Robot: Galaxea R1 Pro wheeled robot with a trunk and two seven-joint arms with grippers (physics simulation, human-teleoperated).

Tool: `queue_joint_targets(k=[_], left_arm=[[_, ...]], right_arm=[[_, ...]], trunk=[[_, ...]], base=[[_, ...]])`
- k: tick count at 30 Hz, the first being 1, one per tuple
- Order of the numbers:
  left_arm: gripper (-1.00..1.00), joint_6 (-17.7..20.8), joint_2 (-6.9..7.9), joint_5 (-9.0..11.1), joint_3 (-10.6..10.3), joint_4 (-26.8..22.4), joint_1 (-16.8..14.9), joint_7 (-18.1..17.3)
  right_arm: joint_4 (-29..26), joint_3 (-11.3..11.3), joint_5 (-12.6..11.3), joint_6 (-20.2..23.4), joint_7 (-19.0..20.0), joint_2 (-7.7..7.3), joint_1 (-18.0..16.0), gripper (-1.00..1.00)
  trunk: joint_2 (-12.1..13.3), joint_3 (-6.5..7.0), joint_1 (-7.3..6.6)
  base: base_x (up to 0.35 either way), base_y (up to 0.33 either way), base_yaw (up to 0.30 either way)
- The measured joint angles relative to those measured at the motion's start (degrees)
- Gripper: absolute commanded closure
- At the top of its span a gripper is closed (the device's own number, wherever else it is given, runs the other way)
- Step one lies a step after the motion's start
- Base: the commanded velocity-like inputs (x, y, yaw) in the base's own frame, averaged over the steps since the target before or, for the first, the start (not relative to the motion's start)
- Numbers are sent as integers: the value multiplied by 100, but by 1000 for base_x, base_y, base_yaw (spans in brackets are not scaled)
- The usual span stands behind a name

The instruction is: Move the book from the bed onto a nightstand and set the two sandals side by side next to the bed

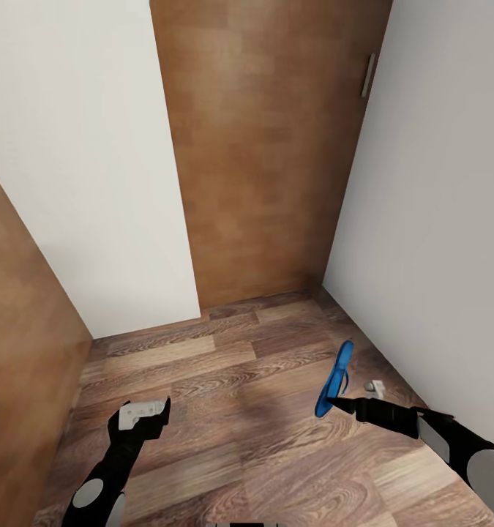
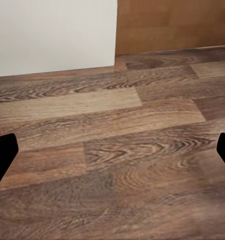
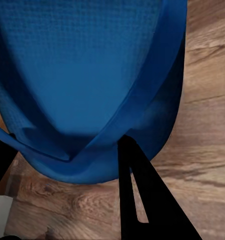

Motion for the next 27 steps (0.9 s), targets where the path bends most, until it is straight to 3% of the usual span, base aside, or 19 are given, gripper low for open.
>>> queue_joint_targets(k=[2,5,8,13,22,27], left_arm=[[-100,1,-2,0,-2,0,0,-1],[-100,1,-3,-1,-21,0,0,0],[-100,2,-4,-1,-24,0,0,-1],[-100,1,-22,5,-36,0,0,-1],[-100,7,-78,-1,-171,0,0,7],[-100,10,-83,0,-183,86,0,7]], right_arm=[[48,19,5,-194,-37,61,2,100],[629,58,27,-283,-71,487,1,100],[1312,32,16,-310,-91,634,-1,100],[1796,-8,-25,-360,-89,681,3,100],[1864,-38,-13,-977,-53,688,6,100],[1877,-35,-16,-1093,-54,692,11,100]], trunk=[[3,44,-5],[7,110,-12],[11,177,-20],[18,288,-33],[30,488,-57],[36,598,-70]], base=[[0,0,0],[0,0,0],[0,0,0],[0,0,0],[0,0,0],[0,0,0]])
